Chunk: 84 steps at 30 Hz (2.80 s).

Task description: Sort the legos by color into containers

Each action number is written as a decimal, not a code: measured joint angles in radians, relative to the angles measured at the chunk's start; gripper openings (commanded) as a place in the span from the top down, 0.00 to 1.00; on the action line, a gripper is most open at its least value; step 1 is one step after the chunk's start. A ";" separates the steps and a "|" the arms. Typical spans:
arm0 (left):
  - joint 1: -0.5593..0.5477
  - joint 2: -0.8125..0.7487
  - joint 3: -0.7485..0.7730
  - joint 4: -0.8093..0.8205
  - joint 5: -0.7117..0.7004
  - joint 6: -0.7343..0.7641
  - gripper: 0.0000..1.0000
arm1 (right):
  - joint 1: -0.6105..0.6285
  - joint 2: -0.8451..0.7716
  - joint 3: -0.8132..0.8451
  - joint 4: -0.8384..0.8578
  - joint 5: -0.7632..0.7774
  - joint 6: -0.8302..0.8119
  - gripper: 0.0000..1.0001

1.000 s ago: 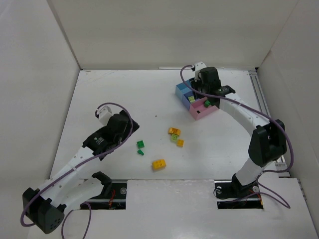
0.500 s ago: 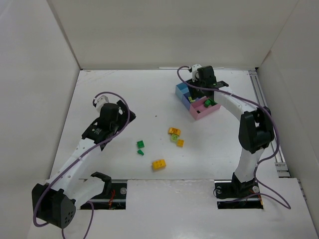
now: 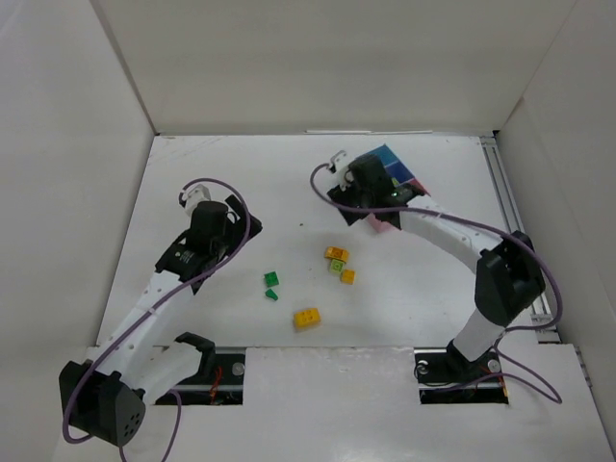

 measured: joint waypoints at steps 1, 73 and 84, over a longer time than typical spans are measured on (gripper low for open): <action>0.000 -0.013 -0.005 -0.004 0.002 -0.002 0.00 | 0.053 -0.021 -0.028 0.000 -0.004 0.001 0.36; 0.003 -0.023 -0.112 -0.028 0.103 0.014 0.00 | 0.065 -0.035 -0.042 -0.034 0.175 0.404 0.69; 0.024 0.143 0.054 0.053 0.105 0.080 0.00 | -0.162 0.210 0.201 0.040 0.109 0.233 0.55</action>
